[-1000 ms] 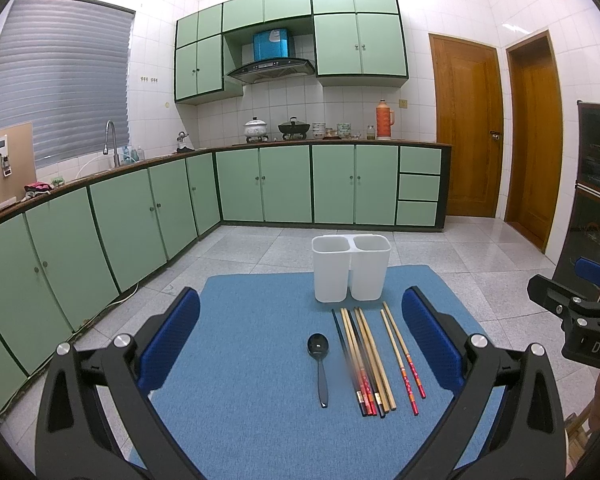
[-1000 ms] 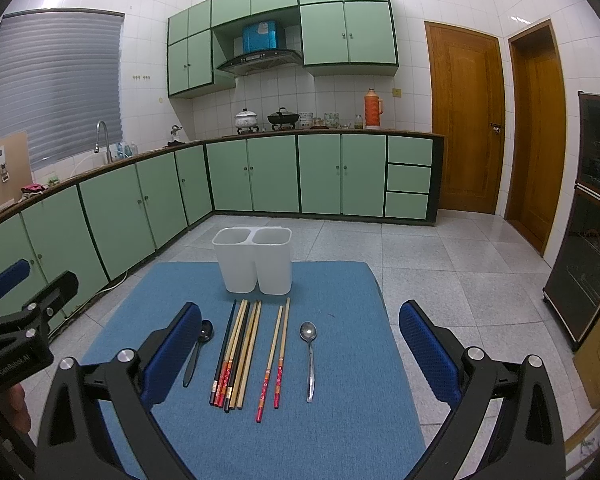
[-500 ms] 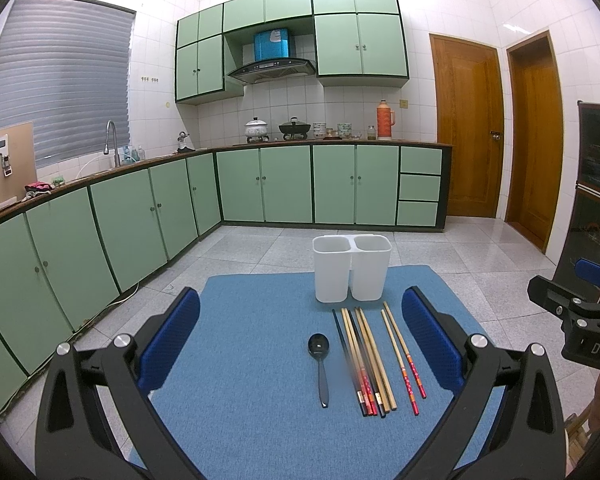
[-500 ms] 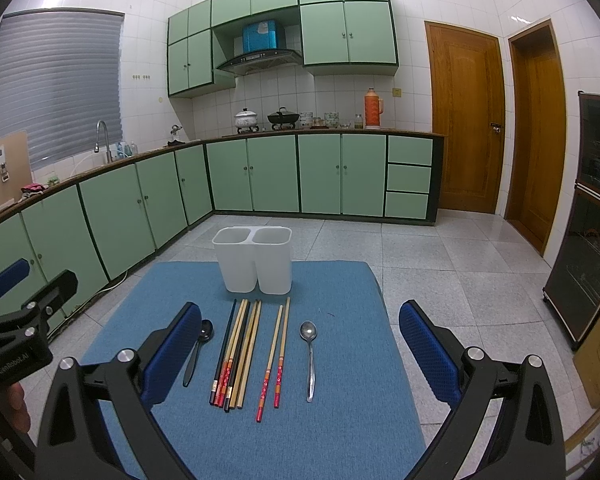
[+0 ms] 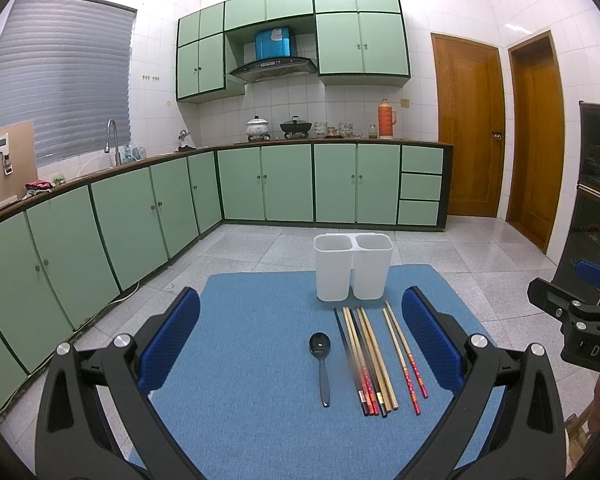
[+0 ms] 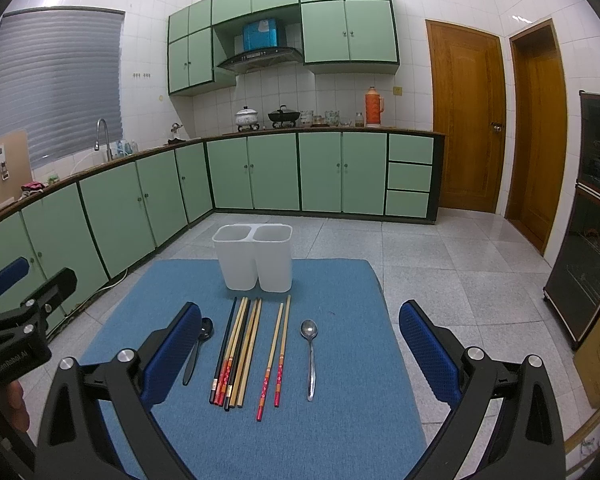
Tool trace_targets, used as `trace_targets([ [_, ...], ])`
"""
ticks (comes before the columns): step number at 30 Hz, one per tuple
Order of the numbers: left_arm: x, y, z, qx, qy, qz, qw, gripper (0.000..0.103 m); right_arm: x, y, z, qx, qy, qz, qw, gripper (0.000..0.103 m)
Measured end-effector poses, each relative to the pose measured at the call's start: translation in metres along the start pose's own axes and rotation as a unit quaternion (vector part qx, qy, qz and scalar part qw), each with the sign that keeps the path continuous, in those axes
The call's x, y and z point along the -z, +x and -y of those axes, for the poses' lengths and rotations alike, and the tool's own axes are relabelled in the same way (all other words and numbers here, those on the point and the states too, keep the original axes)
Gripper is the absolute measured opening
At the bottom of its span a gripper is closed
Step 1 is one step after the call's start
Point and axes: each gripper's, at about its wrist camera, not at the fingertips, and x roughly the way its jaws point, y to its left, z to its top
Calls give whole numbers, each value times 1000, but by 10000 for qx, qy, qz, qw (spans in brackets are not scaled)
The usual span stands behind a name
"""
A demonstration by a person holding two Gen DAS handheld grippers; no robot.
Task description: Organize utensils
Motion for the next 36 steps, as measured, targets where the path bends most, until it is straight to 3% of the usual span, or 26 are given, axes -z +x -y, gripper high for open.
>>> trace_targets([
  [8, 6, 22, -21, -37, -29, -192, 9998, 98, 8, 22, 1, 19, -37, -165, 9999, 97],
  [16, 25, 77, -44, -152, -128, -932, 9955, 98, 20, 73, 9, 4, -96, -684, 9976, 97],
  [18, 29, 97, -49, -198, -125, -1110, 9935, 98, 22, 93, 14, -71, -65, -863, 9962, 92],
  [24, 47, 166, -52, -51, -80, -1870, 9823, 98, 28, 168, 30, -312, 44, -1606, 9865, 81],
  [28, 60, 214, -47, 191, -237, -2391, 9705, 98, 34, 217, 37, -411, -37, -2057, 9778, 74],
  [30, 64, 232, -37, 198, -188, -2531, 9670, 98, 38, 241, 41, -491, -29, -2297, 9720, 67],
  [36, 78, 278, -18, 249, -70, -2881, 9572, 98, 50, 280, 46, -684, 114, -2827, 9567, 60],
])
